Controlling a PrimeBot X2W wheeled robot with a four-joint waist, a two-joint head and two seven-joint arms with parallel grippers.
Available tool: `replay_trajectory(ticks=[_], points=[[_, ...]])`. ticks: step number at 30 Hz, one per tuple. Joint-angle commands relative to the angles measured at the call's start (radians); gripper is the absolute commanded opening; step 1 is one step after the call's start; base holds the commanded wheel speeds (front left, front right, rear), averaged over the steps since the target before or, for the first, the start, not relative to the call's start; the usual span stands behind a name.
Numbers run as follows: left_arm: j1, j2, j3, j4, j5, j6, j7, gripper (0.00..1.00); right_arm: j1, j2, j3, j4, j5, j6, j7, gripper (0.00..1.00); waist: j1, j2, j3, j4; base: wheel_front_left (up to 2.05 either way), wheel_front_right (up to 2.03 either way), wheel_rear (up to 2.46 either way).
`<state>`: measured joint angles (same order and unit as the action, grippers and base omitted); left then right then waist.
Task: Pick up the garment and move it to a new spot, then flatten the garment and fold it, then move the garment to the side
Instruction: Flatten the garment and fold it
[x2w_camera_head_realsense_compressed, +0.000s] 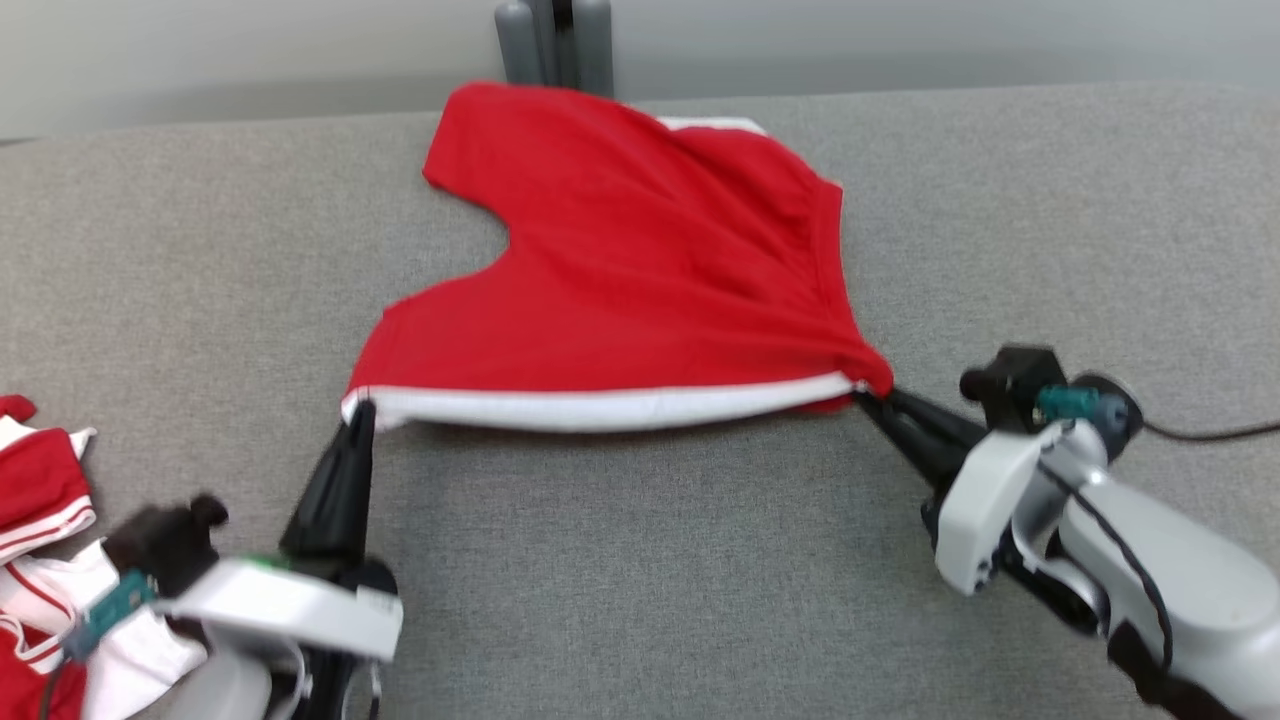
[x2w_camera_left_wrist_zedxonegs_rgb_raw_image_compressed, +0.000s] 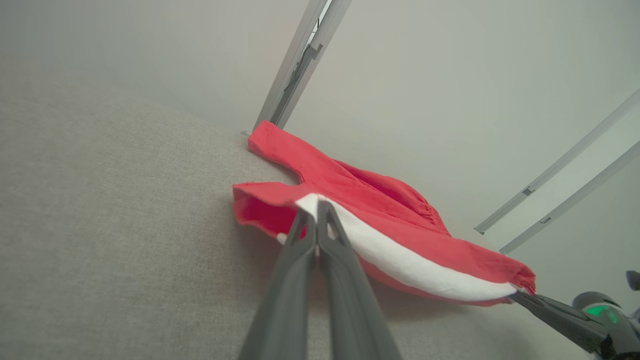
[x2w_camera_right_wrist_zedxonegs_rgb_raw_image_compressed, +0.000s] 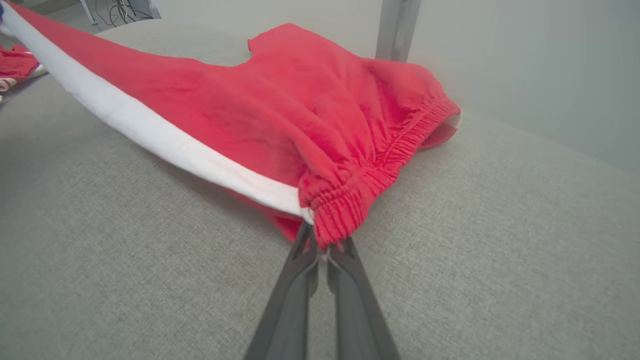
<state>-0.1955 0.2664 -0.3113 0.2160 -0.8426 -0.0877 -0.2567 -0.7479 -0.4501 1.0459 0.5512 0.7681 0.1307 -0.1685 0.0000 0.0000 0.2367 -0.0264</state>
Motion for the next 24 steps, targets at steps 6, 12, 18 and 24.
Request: replay_trajectory(ticks=[6,12,18,24], points=[[0.206,-0.023,0.049,-0.138,0.040,0.032,-0.009,0.00,0.150,-0.025,-0.048,-0.056,-0.022,0.000,-0.034,0.00,0.0000,0.0000,-0.061,0.024,0.00,0.00,0.00],[0.368,-0.055,0.060,-0.286,0.102,0.067,-0.008,0.00,0.325,-0.050,-0.163,-0.153,-0.074,0.000,0.002,0.00,0.0000,0.0000,-0.106,0.065,0.00,0.00,0.00],[0.482,-0.060,0.064,-0.408,0.127,0.091,-0.008,0.00,0.523,-0.048,-0.325,-0.337,-0.147,0.000,0.092,0.00,0.0000,0.0000,-0.123,0.078,0.00,0.00,0.00],[0.545,-0.051,0.081,-0.521,0.153,0.105,-0.008,0.00,0.679,-0.028,-0.476,-0.580,-0.239,0.000,0.233,0.00,0.0000,0.0000,-0.116,0.059,0.00,0.00,0.00]])
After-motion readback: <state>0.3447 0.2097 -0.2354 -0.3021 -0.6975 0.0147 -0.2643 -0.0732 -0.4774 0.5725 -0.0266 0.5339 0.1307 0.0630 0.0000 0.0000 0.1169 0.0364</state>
